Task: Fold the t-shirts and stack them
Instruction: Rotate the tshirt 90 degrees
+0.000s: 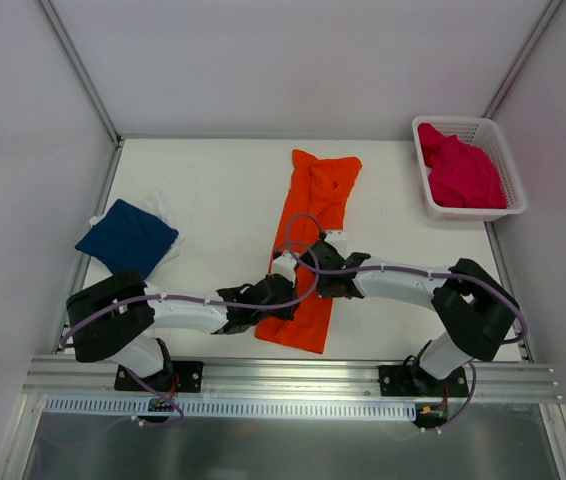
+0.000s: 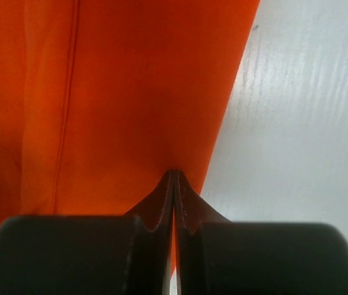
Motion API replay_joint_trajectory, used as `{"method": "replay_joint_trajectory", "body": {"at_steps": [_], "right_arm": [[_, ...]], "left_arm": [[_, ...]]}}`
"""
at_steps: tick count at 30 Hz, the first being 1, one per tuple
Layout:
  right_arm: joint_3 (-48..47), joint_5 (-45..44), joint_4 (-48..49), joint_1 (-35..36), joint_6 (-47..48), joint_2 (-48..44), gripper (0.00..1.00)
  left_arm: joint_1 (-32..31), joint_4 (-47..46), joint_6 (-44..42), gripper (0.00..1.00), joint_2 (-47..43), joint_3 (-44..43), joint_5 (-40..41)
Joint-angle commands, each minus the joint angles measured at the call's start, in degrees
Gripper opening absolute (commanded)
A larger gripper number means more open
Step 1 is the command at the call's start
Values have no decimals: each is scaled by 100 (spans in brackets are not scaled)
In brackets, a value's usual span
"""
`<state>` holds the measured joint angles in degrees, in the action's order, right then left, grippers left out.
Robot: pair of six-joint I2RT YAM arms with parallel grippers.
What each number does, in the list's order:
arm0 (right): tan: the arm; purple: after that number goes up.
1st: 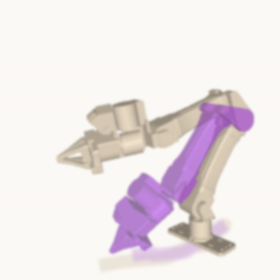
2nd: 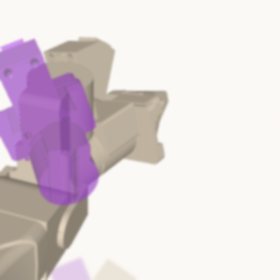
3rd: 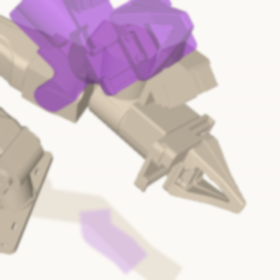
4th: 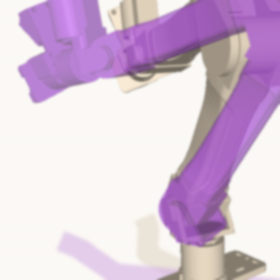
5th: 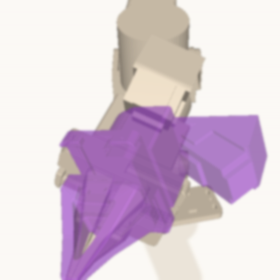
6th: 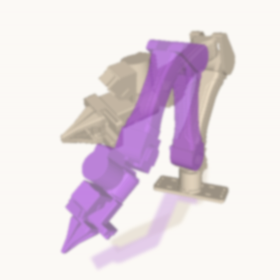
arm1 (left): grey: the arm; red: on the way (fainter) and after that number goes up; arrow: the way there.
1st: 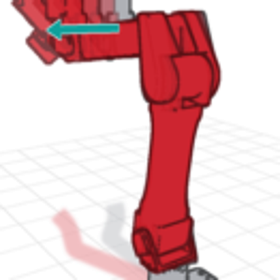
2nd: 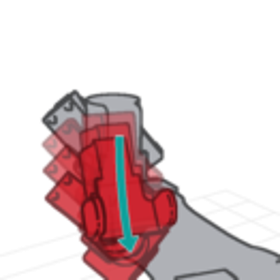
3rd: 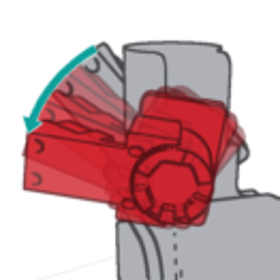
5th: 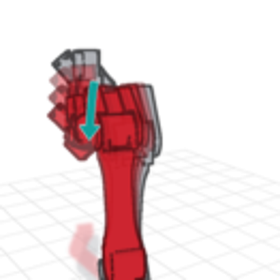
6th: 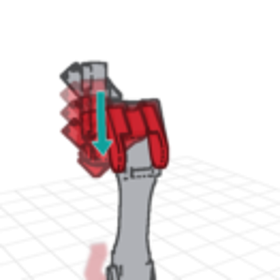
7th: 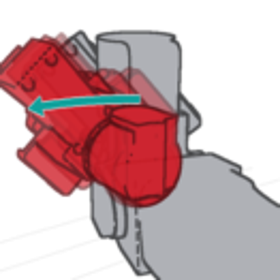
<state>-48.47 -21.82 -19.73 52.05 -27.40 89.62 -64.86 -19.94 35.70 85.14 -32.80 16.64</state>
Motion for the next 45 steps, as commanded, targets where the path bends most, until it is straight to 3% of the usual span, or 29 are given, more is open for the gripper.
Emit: {"method": "replay_joint_trajectory", "body": {"at_steps": [1,12,21,39,45], "right_arm": [[74,20,355,112,-310,186,0],[101,73,408,235,-389,485,1],[57,126,364,437,-538,802,0],[-295,-823,-1709,1034,-1180,266,1],[-172,-1148,-1895,1202,-1488,91,1]], "left_arm": [[70,-501,-134,0,116,-51,-161],[79,-221,-248,0,267,-289,-206],[96,473,-353,0,-199,-25,383],[193,615,-292,0,-508,212,498],[193,597,-266,0,-499,247,506]]}}
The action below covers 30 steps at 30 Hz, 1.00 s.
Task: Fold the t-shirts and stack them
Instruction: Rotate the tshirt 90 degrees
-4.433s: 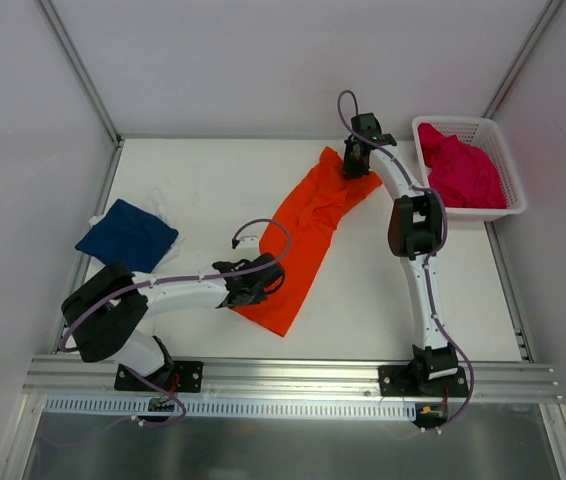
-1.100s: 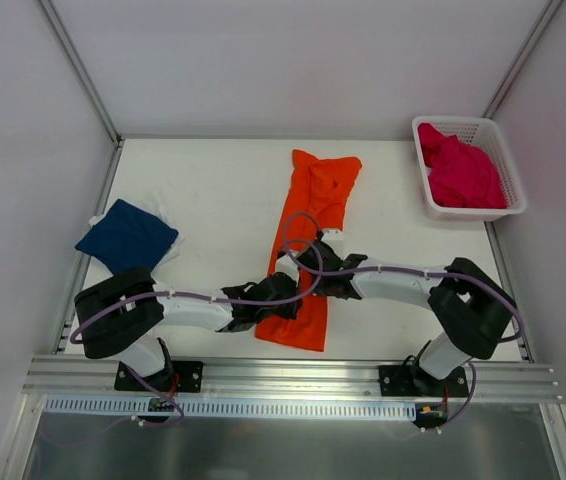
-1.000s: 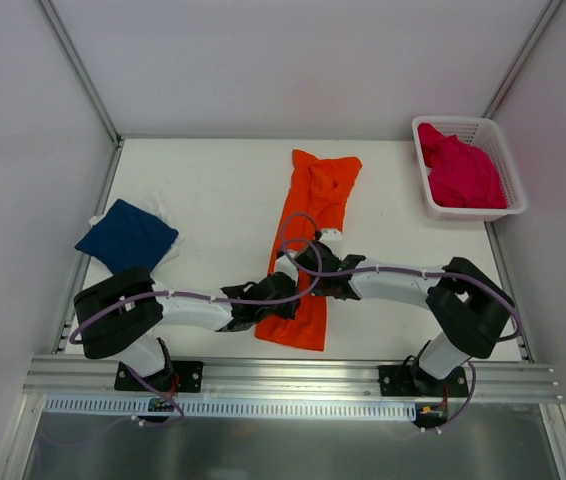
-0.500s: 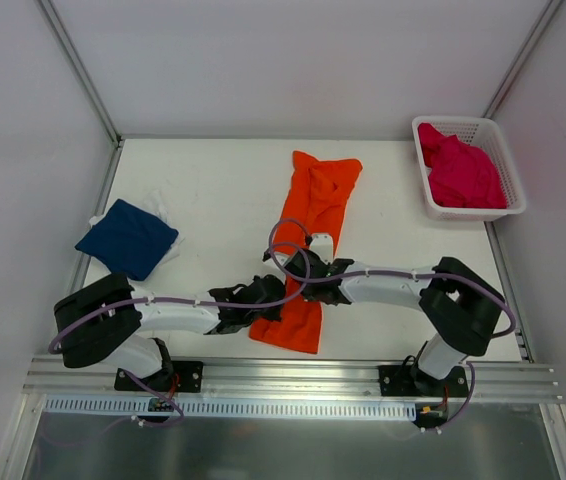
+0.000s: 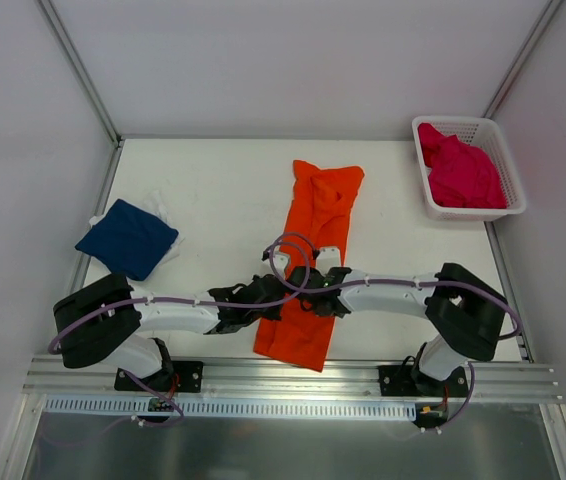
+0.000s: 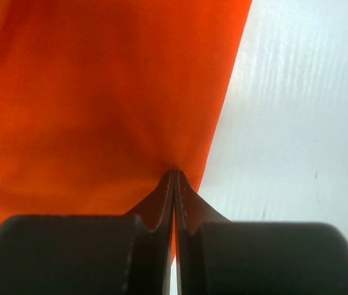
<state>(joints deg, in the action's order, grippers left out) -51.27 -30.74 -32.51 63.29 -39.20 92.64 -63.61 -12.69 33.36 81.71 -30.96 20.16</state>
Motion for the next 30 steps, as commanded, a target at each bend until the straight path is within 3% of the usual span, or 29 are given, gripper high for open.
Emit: {"method": "replay_joint_trajectory", "body": {"at_steps": [1,6,16,23,30], "right_arm": [[82,-353,-607,105,-281,-281,1],[-366,-766,-642,114,298,-870,1],[-1483,-995,-652,0,1238,-888,1],[-1044,-346,401,-693,1406,-625,0],[-666,165,1071,-1336,1424,-80,1]], "left_arm": [[77,-129,-23,0,-147,81,137],[68,-120,-5,0,-261,186,128],[104,38,-111,0,-814,117,383],[323,-460,-462,0,-727,-542,-284],[955,-1481,-489,0,413,-964,-1743]]}}
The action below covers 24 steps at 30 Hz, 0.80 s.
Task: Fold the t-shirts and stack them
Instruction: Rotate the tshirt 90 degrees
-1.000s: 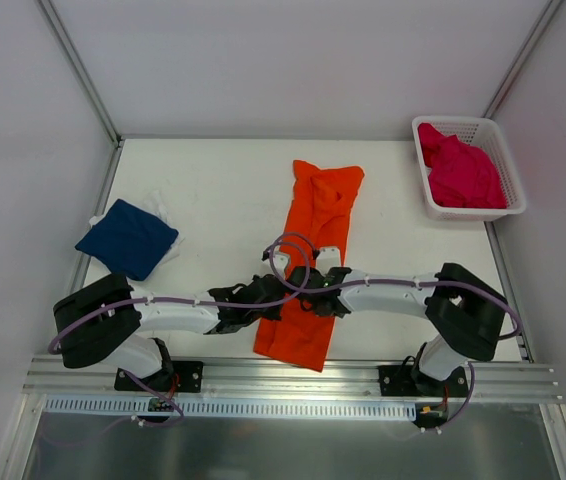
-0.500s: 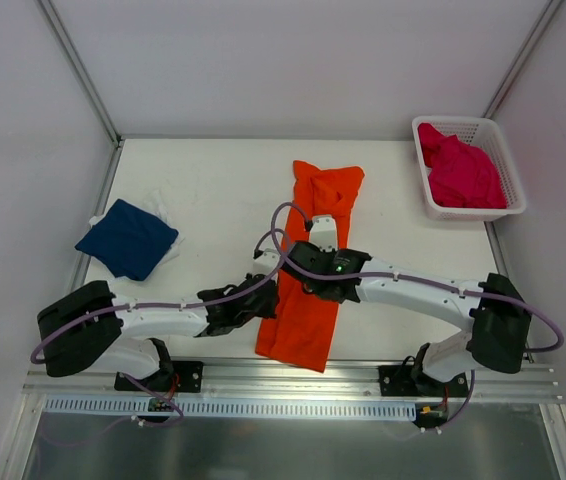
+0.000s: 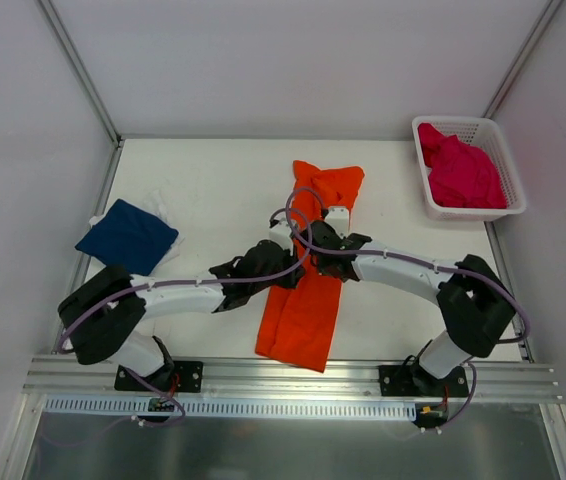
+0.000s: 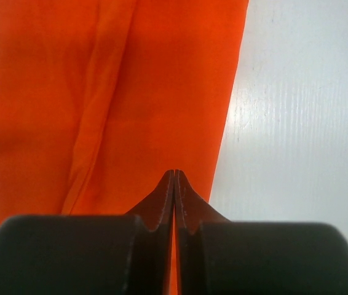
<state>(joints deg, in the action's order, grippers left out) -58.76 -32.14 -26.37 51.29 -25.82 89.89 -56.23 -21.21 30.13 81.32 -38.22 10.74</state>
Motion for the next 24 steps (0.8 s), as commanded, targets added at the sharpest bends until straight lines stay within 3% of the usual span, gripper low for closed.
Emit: {"method": "replay_joint_trajectory", "body": {"at_steps": [1,10,15,24], "right_arm": [[102,348,553,-215,86,248,1],[137,560,686,-444,25,547,1],[251,595,712,-497,7,548,1],[480,621,747,-497,-63,301,1]], "left_arm": [[322,-699,-157,0,603,-308,-1002],[569,-1253,-60,0,1861,-968,-1803],[604,-1035,-130,0,2291,-1495,-1901],[885,-613,-534,0,2169,-1311,-1575]]}}
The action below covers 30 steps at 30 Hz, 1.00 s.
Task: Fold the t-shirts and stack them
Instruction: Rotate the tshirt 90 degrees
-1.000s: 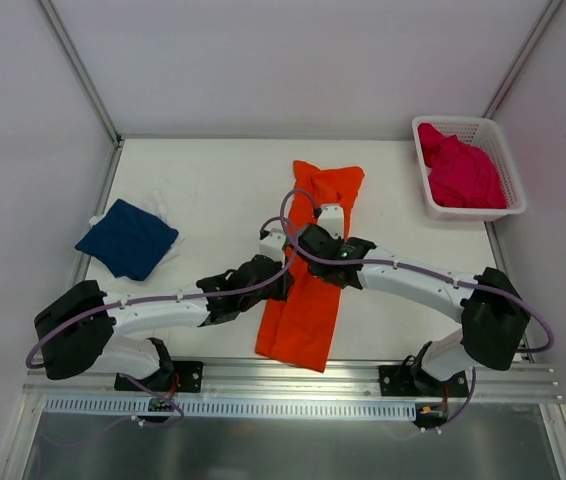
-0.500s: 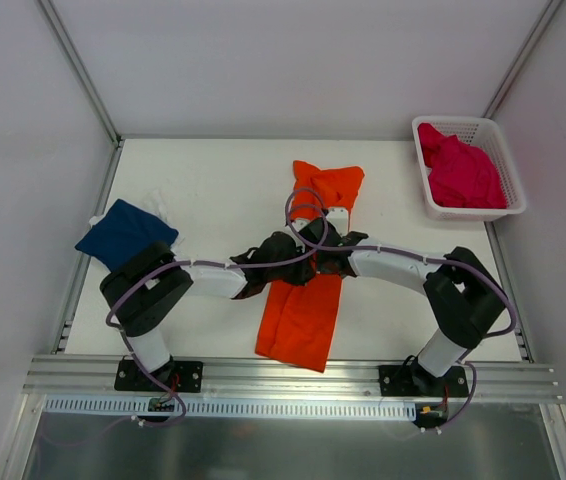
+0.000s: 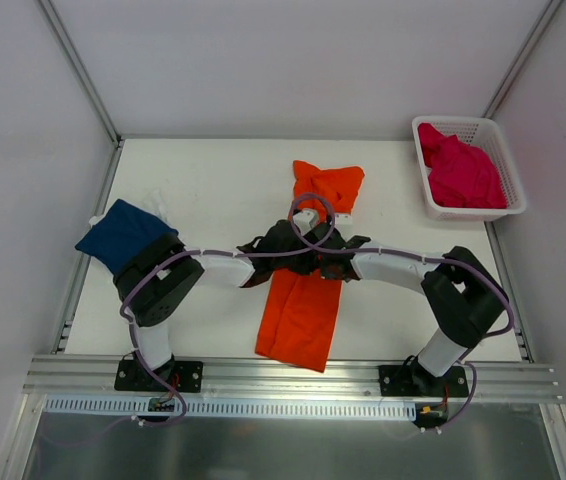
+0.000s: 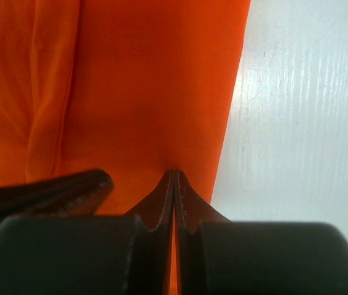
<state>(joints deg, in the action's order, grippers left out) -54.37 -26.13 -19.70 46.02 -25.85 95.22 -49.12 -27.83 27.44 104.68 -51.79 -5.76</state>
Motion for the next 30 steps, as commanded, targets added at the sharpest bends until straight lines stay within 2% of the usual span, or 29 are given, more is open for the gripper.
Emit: {"method": "replay_joint_trajectory", "body": {"at_steps": [1,10,14,30], "right_arm": [[75,46,116,39,-61,-241,1],[260,135,186,30,-123,-311,1],[339,126,195,39,-131,-399,0],[330,205,230,39,-114,-82,0]], "left_arm": [[245,67,-300,0,-185,98,118],[439,436,-327,0,-159,178,541],[500,551,-345,0,-273,257,1093],[887,973,-477,0,-651,178,1297]]}}
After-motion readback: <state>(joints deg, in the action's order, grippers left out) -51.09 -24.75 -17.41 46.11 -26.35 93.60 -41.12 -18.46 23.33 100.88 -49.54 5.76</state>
